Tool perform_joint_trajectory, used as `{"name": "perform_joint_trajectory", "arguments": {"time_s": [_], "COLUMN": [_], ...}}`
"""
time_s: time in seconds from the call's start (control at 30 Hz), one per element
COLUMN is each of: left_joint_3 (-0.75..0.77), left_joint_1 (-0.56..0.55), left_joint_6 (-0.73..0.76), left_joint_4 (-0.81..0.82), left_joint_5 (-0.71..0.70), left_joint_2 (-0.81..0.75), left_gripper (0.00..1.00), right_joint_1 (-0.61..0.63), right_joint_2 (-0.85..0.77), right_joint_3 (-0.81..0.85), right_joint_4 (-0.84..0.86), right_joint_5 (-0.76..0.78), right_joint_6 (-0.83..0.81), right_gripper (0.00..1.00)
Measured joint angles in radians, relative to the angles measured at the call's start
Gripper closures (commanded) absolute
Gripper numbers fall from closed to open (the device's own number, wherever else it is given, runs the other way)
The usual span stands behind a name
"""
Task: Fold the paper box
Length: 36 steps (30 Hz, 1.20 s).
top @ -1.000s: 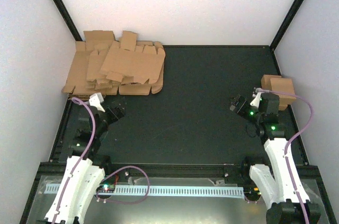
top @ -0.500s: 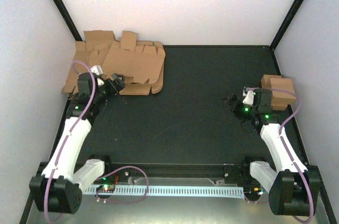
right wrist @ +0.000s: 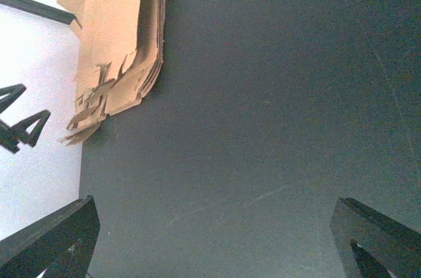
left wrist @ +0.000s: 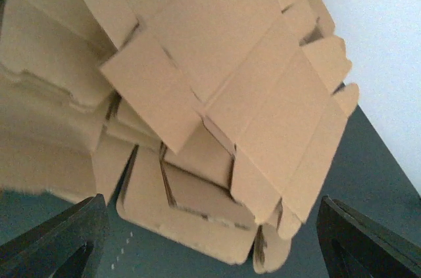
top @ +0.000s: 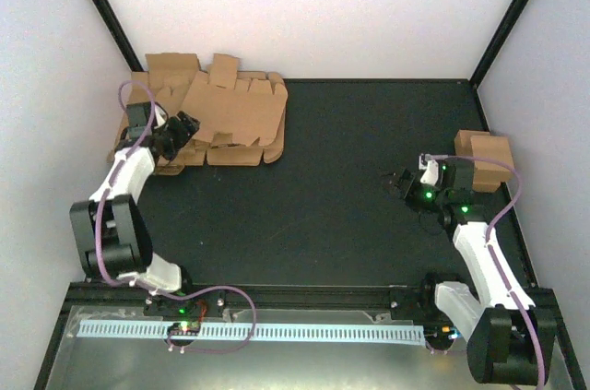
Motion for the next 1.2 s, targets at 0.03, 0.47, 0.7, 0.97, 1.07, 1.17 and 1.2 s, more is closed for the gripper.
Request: {"name": "perform_joint_trajectory", "arguments": {"time_s": [0.03,0.47,0.7,0.97,1.07,1.17,1.2], "left_joint_3": [0.020,0.245,0.286,0.343,0.344,0.359,0.364], "left_joint_1": [0.011,0.058,0.064,0.069,0.071,0.073,0.074], "left_joint_6": [0.005,0.088,0.095,0.090,0.082,0.070,0.065], "left_joint_4": [0.000,0.000,-0.006,0.016,0.027,0.040,0.049], "left_joint_5": [0.013,0.017,-0.061,-0.079,-0.081,-0.080,-0.080], "left_joint_2": [0.032,0.310,0.412,0.495,0.507,0.526,0.535], "left_gripper": [0.09,0.21,0.28,0.39,0.47,0.53,0.56], "right_joint_1": [0.000,0.001,0.001,0.001,0.001,0.001,0.001], "right_joint_2": [-0.001,0.025,0.040,0.040,0.041,0.046,0.049], "right_joint_3": [-0.005,-0.010,-0.010,-0.010,-0.010,-0.010,-0.010], "right_joint_4": [0.002,0.037,0.037,0.037,0.037,0.036,0.035], "right_joint_5": [-0.007,-0.053,-0.058,-0.058,-0.058,-0.057,-0.057], "right_joint_6": [0.000,-0.001,-0.001,-0.002,-0.002,-0.005,-0.005], "right_gripper": [0.00,0.00,0.00,0.00,0.00,0.00,0.00]}}
